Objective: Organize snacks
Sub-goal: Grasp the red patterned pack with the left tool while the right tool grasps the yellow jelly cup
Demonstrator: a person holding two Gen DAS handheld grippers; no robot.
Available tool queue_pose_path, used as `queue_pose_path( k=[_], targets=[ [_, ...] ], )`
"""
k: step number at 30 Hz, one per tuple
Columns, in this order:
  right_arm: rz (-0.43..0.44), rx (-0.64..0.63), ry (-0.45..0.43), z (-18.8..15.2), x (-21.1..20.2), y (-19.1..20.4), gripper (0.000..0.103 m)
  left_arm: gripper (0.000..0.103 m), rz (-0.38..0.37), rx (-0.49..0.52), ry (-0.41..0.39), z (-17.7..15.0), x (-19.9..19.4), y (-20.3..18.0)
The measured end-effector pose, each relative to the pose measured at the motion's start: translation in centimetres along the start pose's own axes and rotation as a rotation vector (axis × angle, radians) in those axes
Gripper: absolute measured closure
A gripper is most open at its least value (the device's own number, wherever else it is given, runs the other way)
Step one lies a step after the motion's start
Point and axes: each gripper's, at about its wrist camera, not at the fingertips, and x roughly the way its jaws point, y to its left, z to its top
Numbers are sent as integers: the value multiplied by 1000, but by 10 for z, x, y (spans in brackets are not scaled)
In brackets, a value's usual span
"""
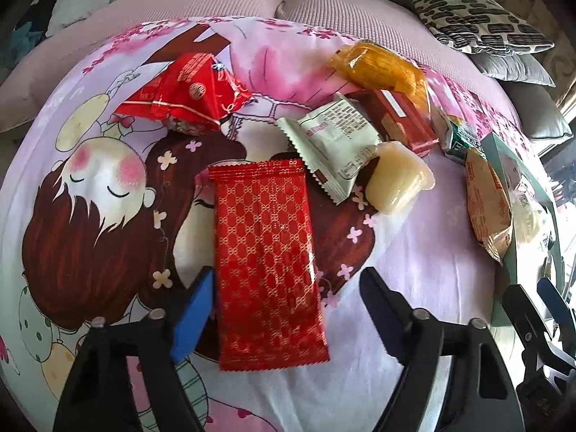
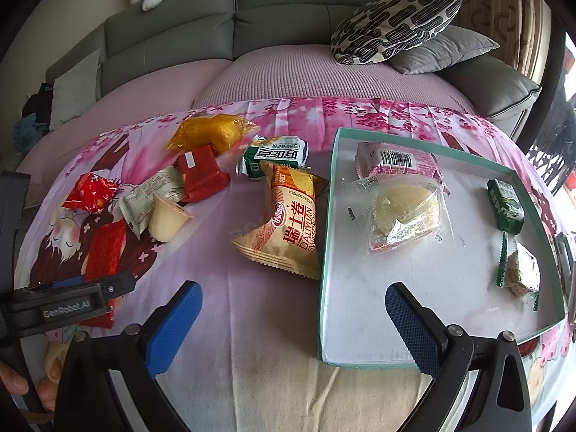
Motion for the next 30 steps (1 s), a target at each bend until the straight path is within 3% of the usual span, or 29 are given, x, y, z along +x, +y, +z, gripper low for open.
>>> queue_pose_path(
  k=[1, 3, 8, 13, 18, 30],
  targets=[
    [0, 0, -1, 0, 0, 0, 0, 29, 2, -1, -4, 0, 0, -1],
    [0, -1, -4, 1, 0, 1, 0, 45, 16, -2, -11, 0, 0, -3],
    [25, -14, -24, 8, -2, 10, 0, 52, 2, -41, -34, 3, -4, 8],
    [104, -38, -55, 18, -4, 28, 0, 52, 22, -37, -37, 4, -2, 6],
    [250, -12, -38, 30, 10, 43, 2, 49, 23, -41, -48, 7, -3, 8],
    [374, 35, 39, 47, 53, 61, 37, 37, 70, -44, -103, 15, 3, 10]
  ],
)
